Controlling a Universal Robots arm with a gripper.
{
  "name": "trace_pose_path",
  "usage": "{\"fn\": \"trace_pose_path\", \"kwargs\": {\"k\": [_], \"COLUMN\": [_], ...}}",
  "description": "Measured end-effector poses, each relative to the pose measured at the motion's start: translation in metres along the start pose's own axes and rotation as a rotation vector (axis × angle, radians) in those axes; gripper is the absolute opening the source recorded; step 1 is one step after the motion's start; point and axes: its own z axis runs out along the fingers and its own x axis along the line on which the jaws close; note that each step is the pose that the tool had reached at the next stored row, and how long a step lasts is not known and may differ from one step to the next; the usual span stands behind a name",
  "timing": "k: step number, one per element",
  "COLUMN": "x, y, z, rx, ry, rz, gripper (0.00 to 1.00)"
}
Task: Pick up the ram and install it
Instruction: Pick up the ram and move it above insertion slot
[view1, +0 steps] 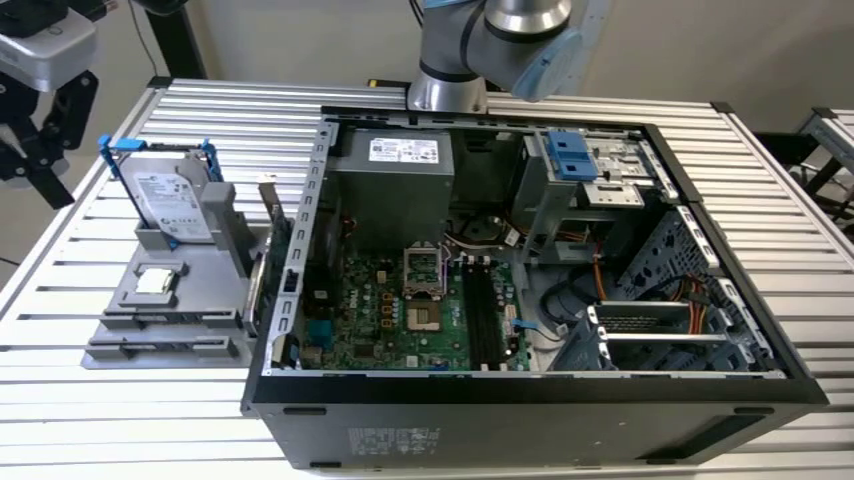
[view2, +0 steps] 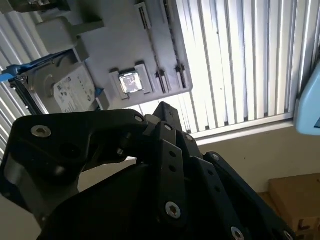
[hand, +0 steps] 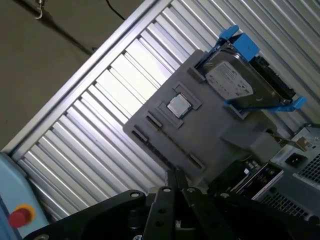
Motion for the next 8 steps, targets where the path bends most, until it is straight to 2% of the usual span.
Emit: {"fn": "trace_pose_path", "kwargs": {"k": [8], "x": [0.0], "y": [0.0], "z": [0.0], "rx": [-0.0029], "ry": [0.0033], "rz": [-0.145], "gripper": [0.0]}}
